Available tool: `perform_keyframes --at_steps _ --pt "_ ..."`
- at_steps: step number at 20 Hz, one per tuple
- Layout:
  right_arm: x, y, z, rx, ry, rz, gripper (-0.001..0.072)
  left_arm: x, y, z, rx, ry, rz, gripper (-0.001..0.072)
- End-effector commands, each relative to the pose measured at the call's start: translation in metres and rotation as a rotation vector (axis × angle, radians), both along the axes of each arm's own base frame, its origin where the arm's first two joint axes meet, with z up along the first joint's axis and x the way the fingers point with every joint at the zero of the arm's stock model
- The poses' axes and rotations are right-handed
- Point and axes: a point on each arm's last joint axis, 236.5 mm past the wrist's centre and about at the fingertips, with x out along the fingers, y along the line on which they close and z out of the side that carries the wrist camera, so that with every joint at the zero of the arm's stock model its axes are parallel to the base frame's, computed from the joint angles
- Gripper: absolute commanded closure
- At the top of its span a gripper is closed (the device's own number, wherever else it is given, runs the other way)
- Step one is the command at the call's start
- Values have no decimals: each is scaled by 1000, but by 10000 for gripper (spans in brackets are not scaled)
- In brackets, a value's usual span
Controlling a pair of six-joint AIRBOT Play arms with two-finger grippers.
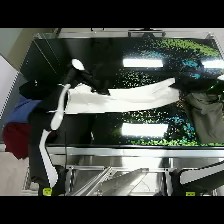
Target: Fold the shirts.
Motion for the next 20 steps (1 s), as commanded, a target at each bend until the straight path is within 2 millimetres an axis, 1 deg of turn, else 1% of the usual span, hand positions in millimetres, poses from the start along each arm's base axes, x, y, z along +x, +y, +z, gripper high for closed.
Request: perform_keyframes --at_steps 1,2,3,4,5,6,7,8,9,10,11,12,13,14,15,16,18,19,20 --pt "-8 17 76 -1 -93 48 695 -15 -74 -43 -30 -9 7 675" --pt "-10 22 90 -10 -123 56 694 -13 -89 -49 -42 -17 43 675" --pt "-12 27 102 -19 -148 63 694 -10 -105 -46 -90 -14 78 675" --pt "-14 31 112 -22 -161 63 694 -8 -120 -35 -160 -5 103 675" --pt "-15 35 121 -26 -179 68 694 -9 -130 -18 -232 -5 94 675" --pt "-17 40 128 -26 -188 72 695 -11 -135 7 -310 -8 53 677" --pt "-19 47 133 -27 -200 85 695 -17 -134 44 -411 -15 -16 688" --pt "-21 58 137 -14 -209 104 695 -21 -126 87 -521 -32 -76 692" --pt "-23 70 141 4 -215 122 695 -23 -108 140 -641 -60 -118 693" --pt "-21 82 142 14 -217 130 694 -24 -84 188 -746 -98 -141 694" --pt "-19 97 143 16 -230 139 694 -27 -51 240 -853 -139 -146 694" --pt "-15 115 145 18 -249 149 695 -31 -18 287 -959 -194 -148 692" --pt "-12 134 145 21 -267 158 694 -39 20 336 -1064 -284 -156 691" --pt "-8 157 146 28 -288 166 694 -49 56 377 -1137 -374 -158 682" --pt "-3 185 144 34 -312 169 694 -58 82 406 -1167 -462 -157 682" --pt "1 216 141 43 -334 171 694 -66 104 430 -1168 -549 -141 682" --pt "1 288 130 97 -372 196 694 -78 132 458 -1134 -677 -114 681" --pt "-4 330 117 126 -385 218 694 -85 139 467 -1121 -714 -110 681" --pt "-11 372 95 148 -378 232 694 -91 144 474 -1110 -743 -107 680"
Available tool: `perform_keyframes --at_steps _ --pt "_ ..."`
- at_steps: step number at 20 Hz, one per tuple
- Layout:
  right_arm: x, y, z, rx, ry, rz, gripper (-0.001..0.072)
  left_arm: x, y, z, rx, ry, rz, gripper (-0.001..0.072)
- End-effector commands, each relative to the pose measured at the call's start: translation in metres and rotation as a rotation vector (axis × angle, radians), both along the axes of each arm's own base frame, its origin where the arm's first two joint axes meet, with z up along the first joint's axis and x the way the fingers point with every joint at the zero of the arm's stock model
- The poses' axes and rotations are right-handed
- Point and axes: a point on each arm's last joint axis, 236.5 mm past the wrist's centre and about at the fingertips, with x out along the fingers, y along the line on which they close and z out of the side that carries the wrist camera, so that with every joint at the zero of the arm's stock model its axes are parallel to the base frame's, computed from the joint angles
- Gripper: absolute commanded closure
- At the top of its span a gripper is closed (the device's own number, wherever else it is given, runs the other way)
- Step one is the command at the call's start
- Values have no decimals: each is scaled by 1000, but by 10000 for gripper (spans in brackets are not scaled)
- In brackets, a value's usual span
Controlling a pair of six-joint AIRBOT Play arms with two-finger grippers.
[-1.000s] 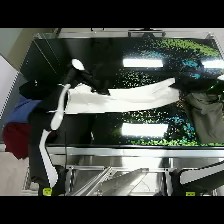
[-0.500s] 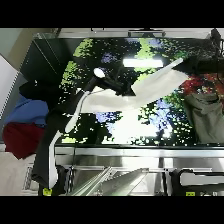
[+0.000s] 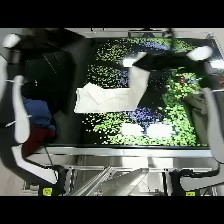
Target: Fold the shirts.
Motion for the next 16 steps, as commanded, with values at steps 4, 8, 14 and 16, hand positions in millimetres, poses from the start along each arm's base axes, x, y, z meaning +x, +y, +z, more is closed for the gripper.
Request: perform_keyframes --at_steps 4,8,14,16 --pt "-54 231 -121 88 -31 149 693 -52 33 41 -9 -165 2 680" --pt "-71 261 -154 120 70 212 228 -70 15 37 1 -173 -90 683" --pt "-33 153 -130 91 265 261 230 -82 0 36 1 -176 -151 683" --pt "-18 91 -138 -11 351 233 229 -85 1 34 7 -180 -166 683"
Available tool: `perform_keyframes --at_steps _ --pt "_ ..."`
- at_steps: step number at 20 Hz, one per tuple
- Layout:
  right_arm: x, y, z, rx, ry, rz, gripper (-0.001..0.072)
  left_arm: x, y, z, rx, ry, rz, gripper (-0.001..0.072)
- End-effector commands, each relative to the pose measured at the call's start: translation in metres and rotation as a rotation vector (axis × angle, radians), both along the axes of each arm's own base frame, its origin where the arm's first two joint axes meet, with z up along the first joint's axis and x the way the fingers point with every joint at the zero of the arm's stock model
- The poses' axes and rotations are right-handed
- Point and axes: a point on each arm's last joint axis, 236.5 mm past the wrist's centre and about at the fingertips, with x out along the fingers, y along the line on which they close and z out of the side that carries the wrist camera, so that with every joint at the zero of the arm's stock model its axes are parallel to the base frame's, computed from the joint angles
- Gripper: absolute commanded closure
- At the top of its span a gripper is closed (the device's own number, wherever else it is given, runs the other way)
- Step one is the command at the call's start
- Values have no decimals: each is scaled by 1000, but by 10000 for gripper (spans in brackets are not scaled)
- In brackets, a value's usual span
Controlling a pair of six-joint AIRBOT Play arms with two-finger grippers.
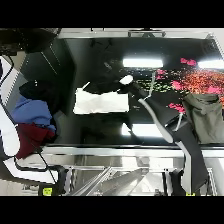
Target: Fold the shirts.
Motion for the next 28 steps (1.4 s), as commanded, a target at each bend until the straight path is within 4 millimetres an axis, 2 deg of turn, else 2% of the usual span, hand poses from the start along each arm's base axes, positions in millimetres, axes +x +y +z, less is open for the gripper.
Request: perform_keyframes --at_steps 1,3,4,5,7,9,11,14,17,18,19,20,22,24,26,27,28 --pt "13 -101 -16 -189 167 4 229 -7 -1 -2 9 -9 -32 683" --pt "31 -159 -30 -311 207 -71 224 -7 -1 -2 9 -9 -31 682" --pt "37 -183 -41 -368 242 -114 169 -7 -1 -2 9 -8 -31 683" --pt "41 -205 -55 -432 279 -155 24 -7 -1 -2 9 -8 -31 683" --pt "36 -229 -85 -547 326 -166 13 -7 -1 -2 9 -9 -31 683" --pt "27 -229 -109 -579 369 -135 12 -7 -1 -2 8 -9 -31 683" --pt "22 -218 -128 -579 381 -101 13 -7 -1 -2 9 -9 -31 683" --pt "11 -182 -132 -475 389 -29 13 -7 -1 -2 9 -10 -30 683" --pt "9 -164 -144 -472 383 -29 16 -7 -1 -2 9 -9 -30 684" --pt "8 -156 -143 -453 390 -25 49 -7 -1 -2 8 -9 -30 684" --pt "6 -149 -138 -422 392 -17 409 -7 -1 -2 9 -9 -31 684" --pt "5 -141 -125 -367 371 10 683 -7 -1 -2 9 -9 -30 684" --pt "6 -133 -93 -281 347 41 693 -7 -1 -2 9 -9 -30 684" --pt "16 -137 -55 -249 281 44 693 -7 -1 -2 8 -8 -29 684" --pt "46 -152 -7 -213 167 -44 694 -6 -2 -2 7 -8 -28 684" --pt "67 -165 21 -193 108 -135 694 -7 -2 -2 7 -8 -28 684" --pt "91 -188 54 -177 44 -257 694 -6 -2 -2 7 -6 -27 684"
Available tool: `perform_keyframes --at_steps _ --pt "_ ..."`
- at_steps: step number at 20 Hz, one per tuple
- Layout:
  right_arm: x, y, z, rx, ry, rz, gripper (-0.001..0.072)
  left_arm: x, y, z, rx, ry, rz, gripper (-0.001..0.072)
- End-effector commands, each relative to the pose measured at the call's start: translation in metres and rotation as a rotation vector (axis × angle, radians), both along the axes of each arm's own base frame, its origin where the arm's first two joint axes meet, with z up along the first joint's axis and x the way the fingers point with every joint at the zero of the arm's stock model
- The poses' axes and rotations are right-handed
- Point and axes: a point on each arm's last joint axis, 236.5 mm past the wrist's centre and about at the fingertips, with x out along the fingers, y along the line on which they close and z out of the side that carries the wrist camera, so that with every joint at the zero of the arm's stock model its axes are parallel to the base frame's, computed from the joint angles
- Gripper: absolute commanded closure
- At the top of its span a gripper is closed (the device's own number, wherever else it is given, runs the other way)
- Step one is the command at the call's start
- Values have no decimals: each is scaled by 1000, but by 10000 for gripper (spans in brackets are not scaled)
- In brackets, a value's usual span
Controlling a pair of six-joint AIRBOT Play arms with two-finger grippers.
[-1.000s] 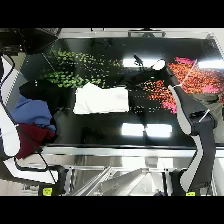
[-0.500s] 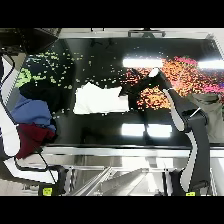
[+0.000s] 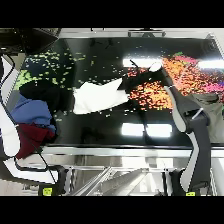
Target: Fold the shirts.
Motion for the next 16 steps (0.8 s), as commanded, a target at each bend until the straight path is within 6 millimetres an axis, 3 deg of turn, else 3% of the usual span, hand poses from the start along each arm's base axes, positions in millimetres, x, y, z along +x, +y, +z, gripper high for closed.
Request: perform_keyframes --at_steps 1,3,5,6,8,10,12,13,15,16 --pt "64 -59 108 52 -218 -302 694 0 0 0 2 7 -1 684" --pt "83 -127 166 45 -268 -523 694 0 0 0 9 25 -5 684" --pt "80 -217 214 -4 -275 -754 694 0 0 0 14 43 -7 684" --pt "68 -266 230 -56 -268 -861 694 0 0 0 14 43 -7 685" --pt "27 -353 235 -184 -184 -1038 694 0 0 0 14 42 -8 684" --pt "-30 -427 218 -318 -21 -1175 696 -1 0 0 16 42 -11 684" --pt "-95 -480 188 -454 155 -1265 696 -1 0 -1 17 42 -11 684" --pt "-136 -502 164 -550 286 -1300 696 -1 0 -1 17 43 -11 684" --pt "-218 -522 113 -728 556 -1323 696 -1 0 -1 17 43 -12 684" --pt "-248 -523 92 -773 637 -1313 697 -1 0 -1 17 43 -12 684"
